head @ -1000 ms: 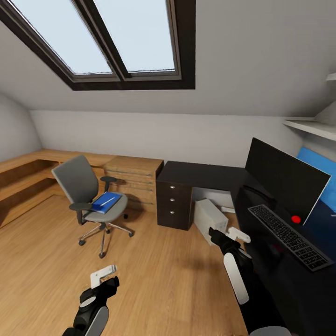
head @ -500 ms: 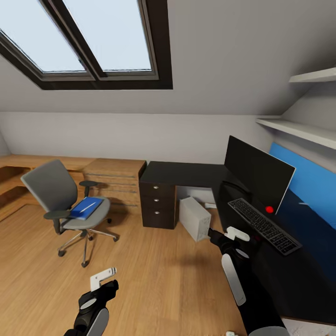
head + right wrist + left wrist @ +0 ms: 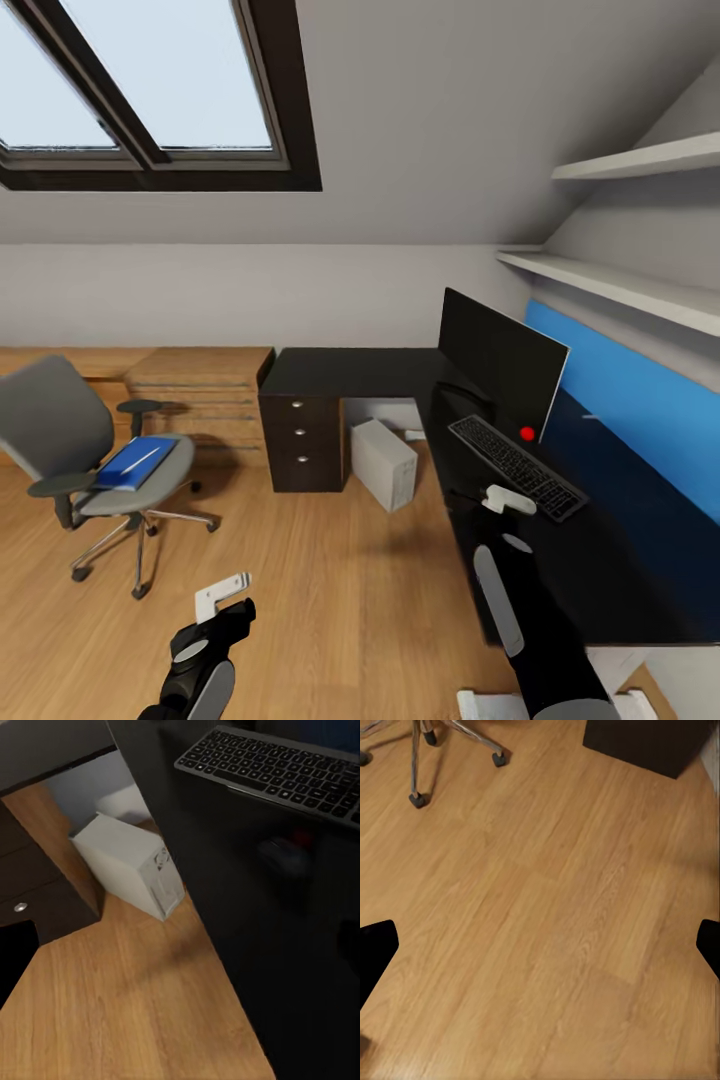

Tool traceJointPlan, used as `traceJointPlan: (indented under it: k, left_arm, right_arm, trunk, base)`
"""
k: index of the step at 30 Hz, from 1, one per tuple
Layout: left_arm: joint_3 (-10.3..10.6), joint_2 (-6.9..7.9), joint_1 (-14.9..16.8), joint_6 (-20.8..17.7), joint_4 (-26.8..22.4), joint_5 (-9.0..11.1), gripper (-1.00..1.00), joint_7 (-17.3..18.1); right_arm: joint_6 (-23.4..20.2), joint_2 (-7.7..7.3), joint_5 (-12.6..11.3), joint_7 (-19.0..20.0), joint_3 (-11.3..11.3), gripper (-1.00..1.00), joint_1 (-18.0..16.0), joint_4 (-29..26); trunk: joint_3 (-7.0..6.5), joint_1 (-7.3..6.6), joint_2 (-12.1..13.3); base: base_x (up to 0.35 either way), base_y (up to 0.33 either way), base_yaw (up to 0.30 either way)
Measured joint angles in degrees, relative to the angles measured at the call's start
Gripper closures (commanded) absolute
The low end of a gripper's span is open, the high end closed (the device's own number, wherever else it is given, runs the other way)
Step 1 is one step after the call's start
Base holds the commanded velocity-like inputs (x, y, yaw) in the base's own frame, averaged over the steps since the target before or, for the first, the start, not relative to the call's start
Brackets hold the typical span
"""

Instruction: In the bedroom, organize the workspace by keeping the computer under the desk, ensuring the monitor is on the desk, placing the keyboard on the desk next to the monitor, placing the mouse on the desk next to the keyboard, moving the folder from the swivel chair onto the desk next to the mouse, stacking the notebook on top of the folder with the pen on top of the notebook, and positioning the swivel chair next to the desk.

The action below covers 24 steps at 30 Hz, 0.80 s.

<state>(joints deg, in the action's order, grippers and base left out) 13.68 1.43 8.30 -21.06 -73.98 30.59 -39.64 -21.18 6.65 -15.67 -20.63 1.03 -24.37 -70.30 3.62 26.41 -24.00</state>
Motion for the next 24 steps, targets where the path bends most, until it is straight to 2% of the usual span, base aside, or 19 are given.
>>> traceJointPlan:
  k: [2,4,12,13,14,15,19,24]
  left_arm:
    - [0.0,0.00,0.0,0.0,0.0,0.0,-1.00,0.0]
    - [0.0,-0.01,0.0,0.0,0.0,0.0,-1.00,0.0]
    - [0.1,0.03,0.0,0.9,0.1,0.0,-1.00,0.2]
    - [0.2,0.01,0.0,2.8,0.2,0.0,-1.00,0.3]
    - [0.3,0.01,0.0,3.5,0.2,0.0,-1.00,0.3]
    - [0.7,0.01,0.0,4.6,0.3,0.1,-1.00,0.3]
    - [2.3,0.10,0.0,7.2,0.3,0.1,-1.00,0.2]
    - [3.6,0.05,0.0,8.4,0.3,0.1,-1.00,0.0]
  right_arm:
    - [0.4,0.00,1.9,0.0,0.0,-1.00,0.0,0.5]
    - [2.7,0.00,3.6,0.0,0.0,-1.00,0.0,1.2]
    - [7.1,-0.20,5.2,0.2,-0.1,-1.00,0.0,3.4]
    - [7.5,-0.42,7.3,1.4,-1.0,-1.00,0.0,4.8]
    - [7.6,-0.45,8.0,1.9,-1.4,-1.00,0.0,5.3]
    - [7.7,-0.48,9.2,2.6,-1.8,-1.00,0.0,5.9]
    - [8.1,-0.66,10.9,3.7,-2.4,-1.00,-0.1,7.3]
    - [9.2,-1.80,11.6,5.8,-2.7,-1.00,-0.8,10.7]
  trunk:
    - [0.00,0.00,0.0]
    - [0.00,0.00,0.0]
    - [0.00,-0.02,0.0]
    - [0.01,-0.02,0.0]
    - [0.00,-0.02,0.0]
    - [0.00,-0.02,0.0]
    - [0.00,-0.02,0.0]
    - [0.00,-0.01,0.0]
  base:
    - [0.000,0.000,-0.249]
    - [0.000,0.000,-0.129]
    - [0.096,-0.097,-0.040]
    - [0.208,-0.195,-0.005]
    - [0.215,-0.201,-0.003]
    - [0.218,-0.203,-0.003]
    - [0.222,-0.207,-0.001]
    - [0.166,-0.154,0.000]
